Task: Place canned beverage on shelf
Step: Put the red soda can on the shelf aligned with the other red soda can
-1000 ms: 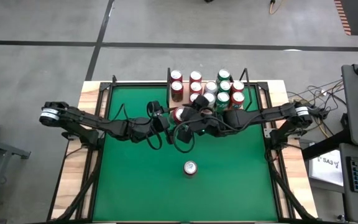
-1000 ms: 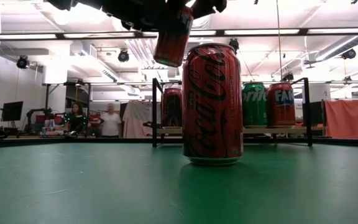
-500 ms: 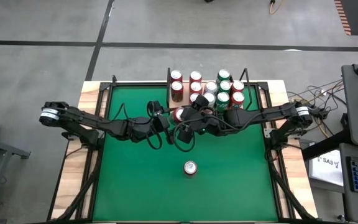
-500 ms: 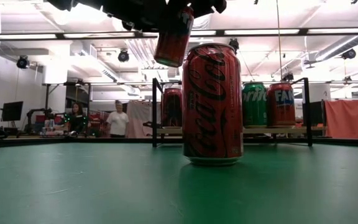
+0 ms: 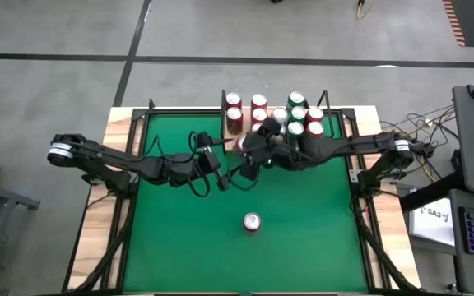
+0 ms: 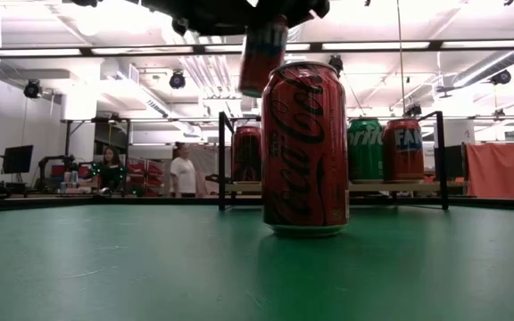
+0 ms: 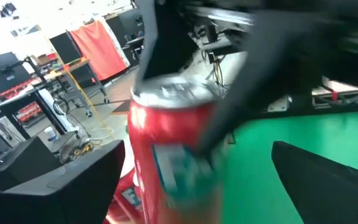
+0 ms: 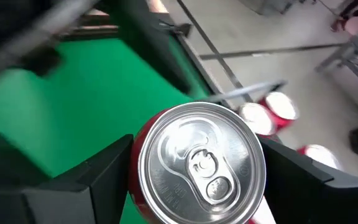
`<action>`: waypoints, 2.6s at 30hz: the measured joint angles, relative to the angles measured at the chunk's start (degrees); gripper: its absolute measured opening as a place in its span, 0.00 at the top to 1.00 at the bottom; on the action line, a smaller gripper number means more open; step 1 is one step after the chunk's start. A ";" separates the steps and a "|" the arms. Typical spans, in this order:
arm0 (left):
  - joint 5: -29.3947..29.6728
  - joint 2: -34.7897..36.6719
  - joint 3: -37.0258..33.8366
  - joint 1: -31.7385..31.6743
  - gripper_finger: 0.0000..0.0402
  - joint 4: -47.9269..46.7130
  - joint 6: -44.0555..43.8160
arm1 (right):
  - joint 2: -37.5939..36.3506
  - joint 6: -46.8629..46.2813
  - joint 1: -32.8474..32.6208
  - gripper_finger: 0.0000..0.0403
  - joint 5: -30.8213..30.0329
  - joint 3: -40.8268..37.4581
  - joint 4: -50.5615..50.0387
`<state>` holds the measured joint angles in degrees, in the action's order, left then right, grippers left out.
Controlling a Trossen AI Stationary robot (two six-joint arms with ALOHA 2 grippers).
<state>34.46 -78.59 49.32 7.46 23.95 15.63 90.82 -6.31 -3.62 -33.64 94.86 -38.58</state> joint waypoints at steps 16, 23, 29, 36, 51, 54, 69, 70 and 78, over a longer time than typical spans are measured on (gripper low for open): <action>0.30 11.66 -1.70 -0.27 0.01 -11.53 10.68 | -0.28 8.31 30.49 0.31 21.11 18.93 -22.30; -13.63 17.97 -6.75 -6.20 0.01 -12.07 11.13 | -0.28 13.07 49.08 0.31 26.24 18.37 -24.34; -21.64 22.66 -9.70 -13.77 0.01 -12.07 11.74 | -0.06 14.92 63.08 0.31 37.42 15.04 -21.43; -24.53 25.13 -9.23 -25.25 0.01 -12.04 14.06 | 0.02 13.73 68.92 0.31 40.77 7.35 -14.16; -44.96 25.60 -9.33 -40.61 0.01 -14.73 7.62 | -0.35 9.96 68.25 0.31 36.39 -1.20 -12.16; -44.96 25.58 -9.33 -40.59 0.01 -14.75 7.70 | -0.35 9.24 67.60 0.31 36.65 -2.20 -12.07; -44.96 25.47 -9.33 -40.59 0.01 -14.69 7.85 | -0.43 8.76 63.12 0.30 33.09 -2.42 -13.15; -44.96 25.47 -9.33 -40.59 0.01 -14.67 7.85 | -0.44 8.93 63.10 0.30 33.06 -2.64 -13.39; -44.96 25.47 -9.35 -40.59 0.01 -14.53 9.36 | -3.42 10.70 62.49 0.30 32.16 -8.13 -8.81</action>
<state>-10.50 -53.12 39.97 -33.12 9.42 24.99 87.40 4.39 58.87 -1.48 86.73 -47.39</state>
